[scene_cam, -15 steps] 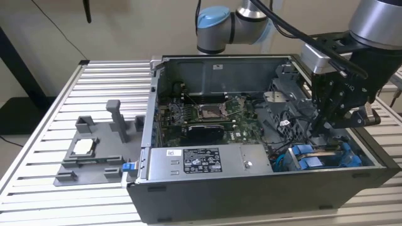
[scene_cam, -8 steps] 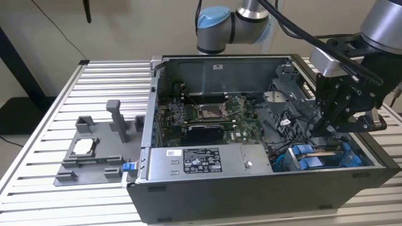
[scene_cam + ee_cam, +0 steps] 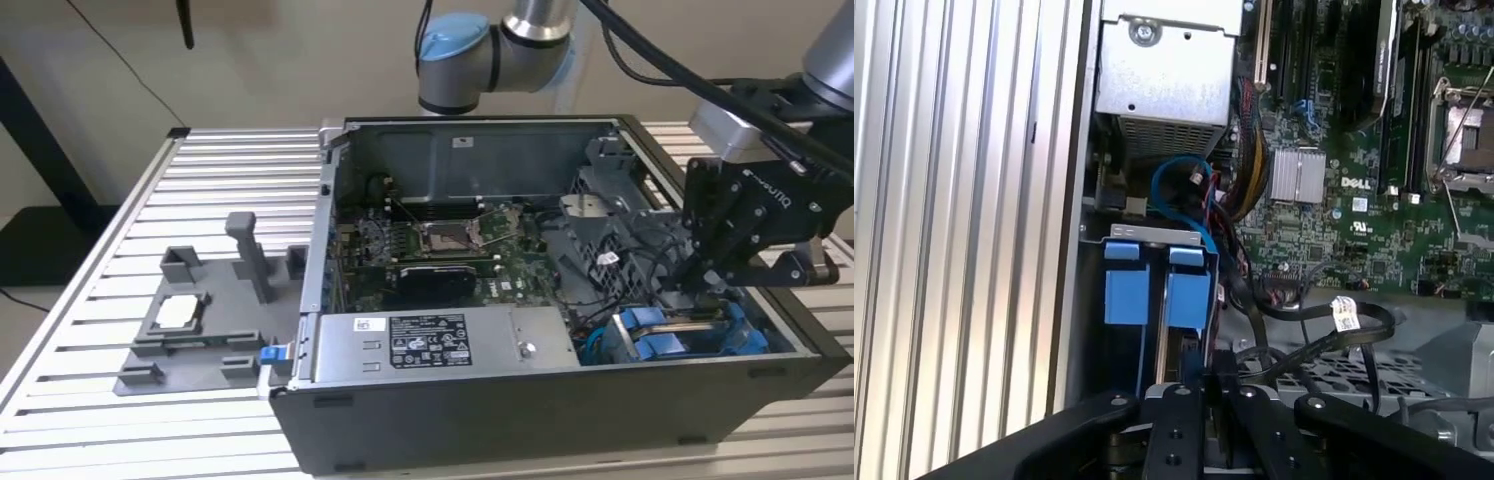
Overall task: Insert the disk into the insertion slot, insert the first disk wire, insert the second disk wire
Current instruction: 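Insert the second disk wire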
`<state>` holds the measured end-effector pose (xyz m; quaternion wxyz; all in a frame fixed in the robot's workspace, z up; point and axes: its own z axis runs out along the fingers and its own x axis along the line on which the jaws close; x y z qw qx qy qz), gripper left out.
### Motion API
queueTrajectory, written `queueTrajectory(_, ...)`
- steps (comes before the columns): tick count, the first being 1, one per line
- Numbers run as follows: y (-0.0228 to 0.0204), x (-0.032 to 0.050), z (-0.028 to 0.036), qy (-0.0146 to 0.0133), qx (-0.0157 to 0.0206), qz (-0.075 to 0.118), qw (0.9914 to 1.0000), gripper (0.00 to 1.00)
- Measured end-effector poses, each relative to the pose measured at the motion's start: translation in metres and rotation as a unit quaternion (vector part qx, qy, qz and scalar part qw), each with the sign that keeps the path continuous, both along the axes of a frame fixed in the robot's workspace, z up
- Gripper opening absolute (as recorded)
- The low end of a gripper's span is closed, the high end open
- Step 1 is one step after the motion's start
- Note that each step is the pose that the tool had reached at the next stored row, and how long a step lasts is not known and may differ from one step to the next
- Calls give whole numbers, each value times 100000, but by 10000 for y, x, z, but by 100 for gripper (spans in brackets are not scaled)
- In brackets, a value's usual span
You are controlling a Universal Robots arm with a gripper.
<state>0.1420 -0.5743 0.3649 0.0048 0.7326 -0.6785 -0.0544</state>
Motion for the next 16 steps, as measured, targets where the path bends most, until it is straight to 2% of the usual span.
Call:
queueTrajectory(1,-2,2,-7,198,24,-32,100000,16)
queueTrajectory(2,-3,2,-15,227,33,-199,100000,16)
queueTrajectory(7,-12,6,-49,247,68,-1155,99993,16)
queueTrajectory(12,-41,51,-80,387,185,-1223,99992,16)
queueTrajectory(16,-43,56,-83,417,184,-1231,99991,16)
